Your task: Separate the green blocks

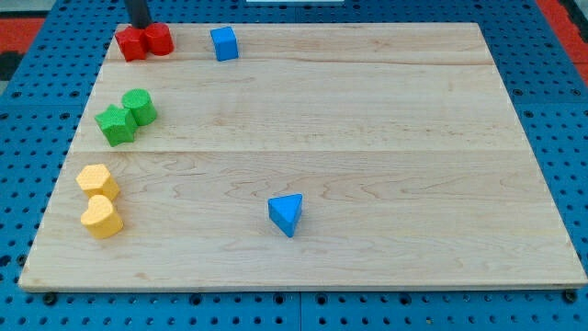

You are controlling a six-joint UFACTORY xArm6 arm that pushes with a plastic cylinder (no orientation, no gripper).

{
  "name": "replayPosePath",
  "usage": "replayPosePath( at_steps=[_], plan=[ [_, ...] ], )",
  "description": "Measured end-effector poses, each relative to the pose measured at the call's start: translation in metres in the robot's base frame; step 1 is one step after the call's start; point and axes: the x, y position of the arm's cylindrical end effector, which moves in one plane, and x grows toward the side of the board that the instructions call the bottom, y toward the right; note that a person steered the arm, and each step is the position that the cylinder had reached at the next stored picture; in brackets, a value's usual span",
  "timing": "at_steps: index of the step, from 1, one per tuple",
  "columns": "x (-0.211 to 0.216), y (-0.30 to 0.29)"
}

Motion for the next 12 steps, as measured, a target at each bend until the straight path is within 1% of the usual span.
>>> replayPosePath(
  at_steps=[3,6,7,8,10,12],
  plan=[
    [0.0,-0.053],
    [0.007,-0.056],
    [0.017,-0.055],
    [0.047,-0.053],
    [0.069,-0.036],
    [0.191,-0.044]
  ],
)
